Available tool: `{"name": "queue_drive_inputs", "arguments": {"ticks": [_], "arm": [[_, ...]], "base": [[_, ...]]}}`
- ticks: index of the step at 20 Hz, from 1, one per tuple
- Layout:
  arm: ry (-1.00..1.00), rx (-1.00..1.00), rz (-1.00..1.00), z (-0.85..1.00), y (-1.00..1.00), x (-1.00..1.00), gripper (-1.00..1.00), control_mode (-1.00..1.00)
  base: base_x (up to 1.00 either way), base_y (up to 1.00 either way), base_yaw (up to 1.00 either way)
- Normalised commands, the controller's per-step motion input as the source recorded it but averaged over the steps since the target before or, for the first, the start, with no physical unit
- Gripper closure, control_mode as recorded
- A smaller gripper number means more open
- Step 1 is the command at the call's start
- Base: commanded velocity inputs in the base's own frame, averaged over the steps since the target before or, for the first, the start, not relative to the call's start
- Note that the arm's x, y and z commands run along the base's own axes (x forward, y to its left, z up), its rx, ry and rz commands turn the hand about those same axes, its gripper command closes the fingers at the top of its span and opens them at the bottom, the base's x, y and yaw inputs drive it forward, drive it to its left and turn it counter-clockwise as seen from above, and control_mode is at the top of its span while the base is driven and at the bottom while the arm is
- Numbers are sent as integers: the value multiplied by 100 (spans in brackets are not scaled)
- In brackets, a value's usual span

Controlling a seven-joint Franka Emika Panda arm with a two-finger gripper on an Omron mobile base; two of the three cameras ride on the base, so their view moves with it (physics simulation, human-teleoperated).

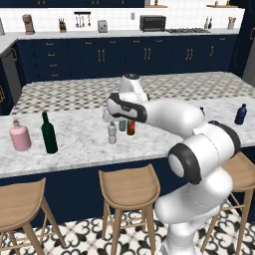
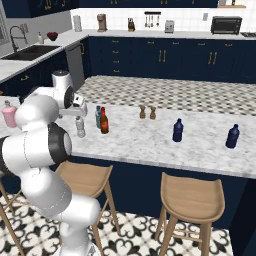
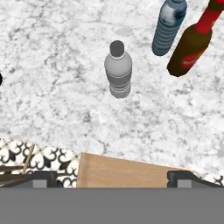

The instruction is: Move the plastic bottles in the middle to the plastics group, and the glass bottles in the middle to the glass group.

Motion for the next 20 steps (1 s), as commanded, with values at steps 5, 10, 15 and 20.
{"name": "queue_drive_inputs", "arguments": {"ticks": [5, 10, 15, 20], "arm": [[0, 0, 4, -17, 1, 54, -100, -100], [0, -5, 0, -13, 16, 49, -100, -100], [1, -6, 0, -23, 17, 19, -100, -100], [0, 0, 0, -28, 4, 15, -100, -100]], "base": [[0, 0, 0], [0, 0, 0], [0, 0, 0], [0, 0, 0]]}}
